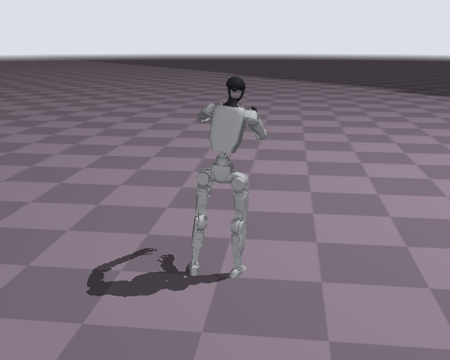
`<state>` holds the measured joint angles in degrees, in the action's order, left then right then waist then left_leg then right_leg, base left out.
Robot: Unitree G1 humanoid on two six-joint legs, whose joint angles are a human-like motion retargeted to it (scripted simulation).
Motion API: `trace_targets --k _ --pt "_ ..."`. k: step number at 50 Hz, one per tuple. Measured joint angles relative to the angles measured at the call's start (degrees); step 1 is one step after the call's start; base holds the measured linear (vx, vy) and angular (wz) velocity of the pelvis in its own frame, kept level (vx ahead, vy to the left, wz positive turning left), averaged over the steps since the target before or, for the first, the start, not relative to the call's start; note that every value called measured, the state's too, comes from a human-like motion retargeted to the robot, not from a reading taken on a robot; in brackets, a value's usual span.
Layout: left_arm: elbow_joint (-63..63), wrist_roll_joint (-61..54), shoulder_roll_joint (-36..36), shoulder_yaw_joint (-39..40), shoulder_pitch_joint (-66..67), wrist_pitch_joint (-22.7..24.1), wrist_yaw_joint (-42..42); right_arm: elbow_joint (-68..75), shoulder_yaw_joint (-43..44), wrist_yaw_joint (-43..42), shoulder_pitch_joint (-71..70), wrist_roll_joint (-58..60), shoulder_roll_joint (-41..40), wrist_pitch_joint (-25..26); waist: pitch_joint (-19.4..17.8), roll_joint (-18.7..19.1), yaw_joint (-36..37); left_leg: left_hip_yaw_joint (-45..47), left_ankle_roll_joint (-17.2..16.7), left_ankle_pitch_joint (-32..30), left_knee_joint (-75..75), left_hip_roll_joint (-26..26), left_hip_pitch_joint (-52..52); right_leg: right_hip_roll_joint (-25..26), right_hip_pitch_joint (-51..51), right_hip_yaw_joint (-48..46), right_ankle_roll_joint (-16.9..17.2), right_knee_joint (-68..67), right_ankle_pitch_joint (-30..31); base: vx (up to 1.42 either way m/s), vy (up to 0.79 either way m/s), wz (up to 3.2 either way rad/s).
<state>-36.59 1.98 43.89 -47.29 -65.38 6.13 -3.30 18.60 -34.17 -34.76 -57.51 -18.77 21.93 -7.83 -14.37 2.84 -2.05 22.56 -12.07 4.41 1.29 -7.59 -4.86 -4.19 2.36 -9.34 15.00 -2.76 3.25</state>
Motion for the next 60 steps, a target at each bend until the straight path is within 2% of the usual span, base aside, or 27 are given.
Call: trace_targets --k 5,8,10,14,18,21,23,26,32,35,37,40,43,47,51,55,60 --pt "-8.2 -0.9 -3.3 -4.2 -2.2 0.0 -0.1 25.9 3.1 -0.3 -16.1 -6.5 -7.1 3.1 -0.6 0.7 2.0 1.6 -0.3 0.3 0.9 -1.0 -0.2 1.3 -0.5 1.3 0.0 1.7 1.4 -0.04 -0.05 -0.30" --pt "-10.7 -1.2 -3.5 -5.1 -2.6 0.0 -0.5 28.9 2.2 -1.0 -16.8 -6.2 -6.4 3.4 -0.8 0.0 1.7 1.8 -0.4 0.5 1.2 -1.3 -0.3 1.7 -0.8 1.4 0.0 2.1 1.5 0.00 0.00 0.00" --pt "-10.8 -1.1 -2.9 -4.6 -2.4 -0.2 -1.2 23.1 0.1 -3.0 -12.6 -4.2 -3.9 2.5 -0.9 -0.8 0.8 1.5 -0.4 0.5 1.2 -1.3 -0.4 1.6 -1.0 1.2 0.0 2.1 1.4 0.00 0.00 0.00" --pt "-7.2 -0.7 -0.8 -1.2 -0.6 -0.7 -2.6 -2.3 -1.5 -6.0 6.5 1.6 5.9 0.0 -1.0 -2.3 -1.4 0.2 -0.1 0.1 0.4 -0.8 -0.4 1.0 -1.0 -0.1 0.0 1.3 0.5 0.04 0.02 0.28" --pt "-0.7 0.1 1.9 1.4 0.7 0.0 -2.8 -22.0 4.3 -0.3 28.5 2.4 13.0 -3.8 -1.6 -2.8 -3.0 -1.3 0.1 -0.5 -0.7 -0.6 0.0 0.5 -0.2 -1.5 0.0 -0.3 -0.5 0.02 0.01 0.32" --pt "3.0 0.3 2.7 1.2 1.1 0.6 -2.6 -26.5 7.7 2.2 34.5 2.7 13.9 -5.1 -1.8 -2.1 -2.6 -1.7 0.5 -0.7 -1.2 -0.5 0.1 0.3 0.6 -1.8 0.0 -1.6 -1.0 0.00 0.00 0.07" --pt "4.1 0.0 2.1 0.6 1.1 0.4 -2.0 -26.0 7.6 0.4 31.1 5.1 13.3 -4.1 -1.5 -1.3 -1.4 -1.4 1.1 -0.6 -1.2 -0.3 0.1 0.1 1.1 -1.4 0.0 -2.2 -1.0 0.00 0.00 0.00" --pt "4.1 -0.8 0.4 0.0 0.6 -0.6 0.0 -18.9 4.8 -4.0 16.8 8.4 10.5 -1.5 -1.2 0.6 0.8 -0.4 1.6 -0.2 -0.5 -0.2 0.1 0.1 1.5 -0.2 0.0 -2.4 -0.8 -0.04 0.01 -0.31" --pt "0.7 -0.7 -1.9 -2.4 -1.7 0.7 2.5 14.7 0.7 -6.2 -12.8 10.3 0.1 3.8 -0.5 3.0 4.0 2.0 0.4 0.4 1.3 -1.0 0.0 1.2 0.6 1.8 0.0 0.2 0.9 -0.03 -0.04 -0.34" --pt "-2.0 -1.0 -2.6 -4.4 -3.4 1.2 2.0 28.7 -0.2 -4.3 -19.2 5.8 -3.4 5.7 -0.3 3.0 3.8 2.2 -0.4 0.2 1.2 -1.1 -0.3 1.6 -0.3 1.7 0.0 1.8 1.7 0.00 0.00 0.00" --pt "-3.5 -1.2 -2.7 -5.2 -4.6 1.0 1.3 30.1 -1.2 -3.8 -18.8 2.9 -3.5 5.3 -0.5 2.4 2.8 1.7 -0.5 0.1 1.0 -0.8 -0.5 1.2 -1.0 1.3 0.0 2.3 1.7 0.03 0.04 0.24" --pt "-4.5 -1.5 -2.6 -4.8 -5.6 0.2 -0.4 20.6 -2.9 -5.9 -11.2 2.5 -0.4 3.4 -1.2 1.4 0.6 0.1 0.1 0.1 0.7 0.3 -0.8 -0.2 -2.1 0.2 0.0 2.1 1.1 0.05 0.10 0.48" --pt "-2.9 -1.8 -2.6 -2.5 -5.1 -1.0 -2.2 0.9 -1.5 -7.5 4.7 4.0 6.1 0.8 -2.0 0.5 -1.8 -2.3 1.2 0.3 0.7 1.5 -0.8 -2.0 -2.6 -1.7 0.0 0.3 -0.6 0.06 0.10 0.70" --pt "2.7 -2.6 -1.5 0.4 -3.0 -1.2 -2.9 -19.7 4.1 -2.1 27.7 3.0 14.4 -2.5 -3.1 0.1 -4.2 -5.4 1.6 0.1 0.3 2.1 -0.3 -3.3 -2.1 -4.4 0.0 -2.9 -2.7 0.05 0.03 0.67" --pt "7.6 -3.0 -0.7 1.1 -0.3 -0.2 -2.2 -27.4 8.4 1.2 39.6 2.7 18.6 -4.2 -3.2 0.7 -5.0 -7.0 1.3 -0.7 -0.9 2.2 -0.1 -3.7 -1.5 -6.2 0.0 -4.6 -3.8 0.02 0.00 0.38" --pt "7.8 -3.3 -2.3 1.1 1.2 -0.9 -0.6 -26.2 7.5 -2.0 32.2 6.3 19.5 -2.4 -2.6 1.8 -4.4 -7.2 1.2 -1.1 -1.7 3.1 -0.3 -4.5 -1.7 -6.3 -0.1 -4.3 -3.9 0.00 0.01 0.05" --pt "3.0 -2.9 -5.1 -0.8 -0.6 -1.5 0.7 -7.3 0.1 -3.7 5.3 5.8 12.7 1.2 -2.4 4.0 -2.8 -5.7 1.0 -1.0 -1.2 3.3 -0.1 -4.4 -1.7 -4.7 -0.7 -2.4 -2.7 -0.03 0.00 -0.19"
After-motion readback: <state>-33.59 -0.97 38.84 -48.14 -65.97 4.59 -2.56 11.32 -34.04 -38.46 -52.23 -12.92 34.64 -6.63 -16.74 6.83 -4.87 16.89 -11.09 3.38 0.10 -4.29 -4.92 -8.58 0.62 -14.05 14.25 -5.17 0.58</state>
